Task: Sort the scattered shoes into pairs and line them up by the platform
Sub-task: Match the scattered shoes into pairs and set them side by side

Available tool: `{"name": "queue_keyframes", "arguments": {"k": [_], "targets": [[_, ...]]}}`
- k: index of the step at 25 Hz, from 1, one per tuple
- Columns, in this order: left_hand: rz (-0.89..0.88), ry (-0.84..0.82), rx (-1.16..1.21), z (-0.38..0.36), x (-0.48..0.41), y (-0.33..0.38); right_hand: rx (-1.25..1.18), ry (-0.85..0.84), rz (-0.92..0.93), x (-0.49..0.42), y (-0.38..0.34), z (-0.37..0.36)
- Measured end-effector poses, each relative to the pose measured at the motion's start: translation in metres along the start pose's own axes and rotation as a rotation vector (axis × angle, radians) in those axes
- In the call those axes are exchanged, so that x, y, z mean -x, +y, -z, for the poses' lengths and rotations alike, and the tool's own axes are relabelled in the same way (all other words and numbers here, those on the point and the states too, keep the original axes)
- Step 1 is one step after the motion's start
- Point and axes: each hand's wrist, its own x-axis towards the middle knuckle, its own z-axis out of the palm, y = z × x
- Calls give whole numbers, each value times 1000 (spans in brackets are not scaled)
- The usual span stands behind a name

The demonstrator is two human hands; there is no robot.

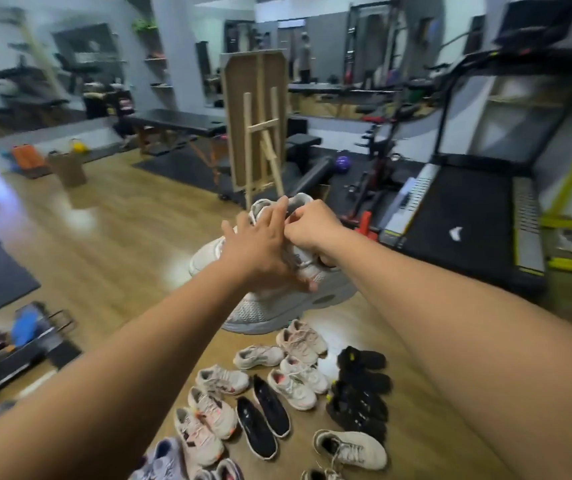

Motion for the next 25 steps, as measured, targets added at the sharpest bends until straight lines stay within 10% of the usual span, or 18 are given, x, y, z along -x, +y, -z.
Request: {"name": "queue_keyframes", "arguments": {"k": [18, 25], "targets": [[-971, -239, 124, 21, 55, 378, 316, 615, -463, 282, 143, 276], [-1028, -172, 128, 22, 131, 532, 80, 804, -627, 393, 233, 373]]}}
